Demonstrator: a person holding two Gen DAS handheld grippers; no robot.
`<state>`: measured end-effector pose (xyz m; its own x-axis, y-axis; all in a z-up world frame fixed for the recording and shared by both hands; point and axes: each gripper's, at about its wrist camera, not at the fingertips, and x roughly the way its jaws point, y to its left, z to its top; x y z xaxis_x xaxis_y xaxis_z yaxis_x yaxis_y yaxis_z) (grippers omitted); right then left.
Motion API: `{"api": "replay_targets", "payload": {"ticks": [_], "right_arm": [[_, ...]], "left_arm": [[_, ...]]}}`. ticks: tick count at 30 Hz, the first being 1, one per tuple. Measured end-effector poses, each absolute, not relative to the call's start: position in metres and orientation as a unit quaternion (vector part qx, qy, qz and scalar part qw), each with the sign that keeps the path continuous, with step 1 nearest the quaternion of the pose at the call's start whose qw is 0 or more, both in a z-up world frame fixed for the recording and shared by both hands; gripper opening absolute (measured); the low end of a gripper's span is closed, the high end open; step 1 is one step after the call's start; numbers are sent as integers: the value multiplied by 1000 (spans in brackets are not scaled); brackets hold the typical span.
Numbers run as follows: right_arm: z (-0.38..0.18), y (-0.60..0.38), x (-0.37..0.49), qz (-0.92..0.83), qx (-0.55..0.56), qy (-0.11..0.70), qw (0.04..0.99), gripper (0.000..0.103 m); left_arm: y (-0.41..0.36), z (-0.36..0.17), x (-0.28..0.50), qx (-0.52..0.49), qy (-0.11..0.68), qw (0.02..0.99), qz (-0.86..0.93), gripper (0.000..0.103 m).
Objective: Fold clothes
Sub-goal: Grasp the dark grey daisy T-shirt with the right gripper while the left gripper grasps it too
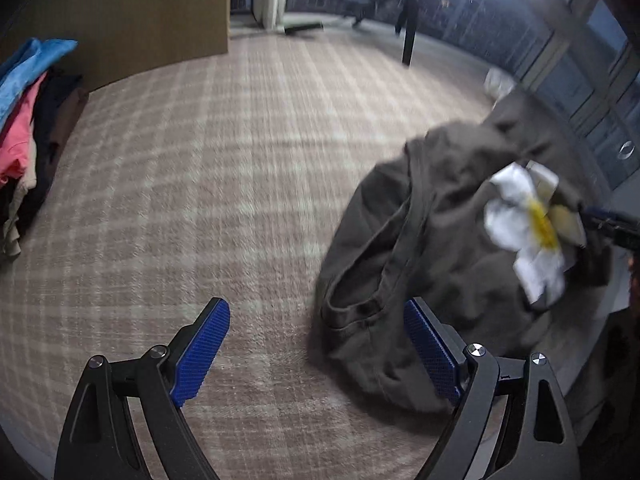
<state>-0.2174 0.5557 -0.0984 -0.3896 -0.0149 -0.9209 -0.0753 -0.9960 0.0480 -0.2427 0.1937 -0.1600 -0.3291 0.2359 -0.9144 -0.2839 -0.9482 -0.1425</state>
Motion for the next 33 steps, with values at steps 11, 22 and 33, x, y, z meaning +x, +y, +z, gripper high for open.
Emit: {"api": "replay_targets", "payload": {"ticks": [11, 22, 33], "right_arm": [[-18, 574, -131, 860, -500, 102, -8, 4], [-23, 567, -114, 827, -560, 36, 35, 43], [-114, 481, -311, 817, -558, -70, -126, 59]], "left_arm": [[209, -178, -244, -575, 39, 162, 801, 88], [203, -156, -220, -567, 46, 178, 803, 88], [212, -191, -208, -601, 45, 134, 787, 89]]}}
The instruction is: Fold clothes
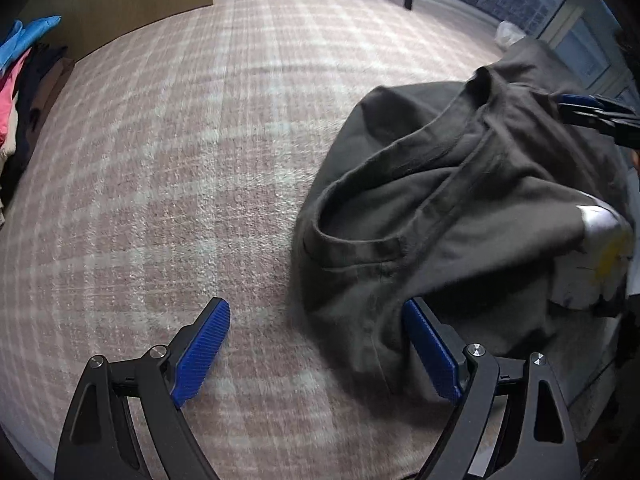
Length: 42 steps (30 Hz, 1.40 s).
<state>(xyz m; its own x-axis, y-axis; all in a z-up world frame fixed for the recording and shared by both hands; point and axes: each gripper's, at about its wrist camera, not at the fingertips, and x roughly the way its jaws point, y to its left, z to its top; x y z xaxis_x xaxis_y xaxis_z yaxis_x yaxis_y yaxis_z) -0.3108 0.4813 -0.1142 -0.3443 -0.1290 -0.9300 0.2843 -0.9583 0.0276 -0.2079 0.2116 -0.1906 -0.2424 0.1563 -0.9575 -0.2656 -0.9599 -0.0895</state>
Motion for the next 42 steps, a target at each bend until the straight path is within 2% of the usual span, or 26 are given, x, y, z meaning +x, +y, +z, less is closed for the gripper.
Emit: {"api": "replay_targets", "payload": {"ticks": [2, 3, 4, 5, 6, 7, 8, 9, 13, 17, 23, 24, 26, 30, 33, 37, 40, 42], "right_arm": [[-128, 479, -316, -808, 569, 62, 143, 58], [-135, 478, -318, -803, 574, 58, 151, 47], [-141, 477, -319, -800, 577, 53, 157, 32], [-140, 478, -316, -803, 574, 45, 155, 6], [-135, 481, -311, -806, 570, 34, 156, 7], [-128, 484, -306, -811, 564, 24, 157, 7], [-115, 487, -298, -820, 551, 16, 155, 7], [-102, 490, -290, -829, 538, 8, 153, 6], [-38, 496, -253, -869, 471, -4, 153, 6], [44, 483, -214, -910, 384, 5, 154, 6], [189, 455, -175, -963, 241, 34, 116, 6], [215, 448, -168, -969, 217, 39, 110, 6], [265, 435, -149, -980, 172, 42, 94, 6], [340, 410, -114, -990, 117, 38, 69, 6], [360, 394, -94, -992, 104, 27, 66, 6], [345, 377, -90, -990, 114, 8, 77, 6], [302, 373, -109, -984, 158, -28, 79, 6], [258, 374, -130, -973, 206, -64, 81, 6]], "left_arm": [[215, -191, -209, -590, 60, 130, 795, 90], [216, -191, -210, -588, 63, 128, 797, 90], [215, -190, -211, -584, 61, 126, 800, 88], [214, -189, -211, -579, 59, 125, 803, 86], [215, -189, -211, -574, 58, 125, 807, 74], [215, -186, -210, -566, 58, 131, 812, 54], [214, -182, -208, -556, 53, 140, 817, 39], [214, -177, -206, -547, 49, 149, 822, 4], [204, -153, -202, -523, -6, 196, 830, 4], [181, -82, -201, -454, -60, 225, 860, 4], [163, 67, -215, -322, -40, 276, 905, 4], [157, 88, -241, -299, -36, 286, 910, 4], [149, 152, -235, -237, -15, 296, 925, 4], [138, 232, -214, -156, 5, 298, 942, 4], [104, 286, -186, -117, 21, 301, 946, 4], [72, 307, -168, -89, 77, 280, 953, 4], [63, 294, -161, -120, 102, 281, 947, 4], [65, 254, -180, -180, 111, 291, 933, 4]]}}
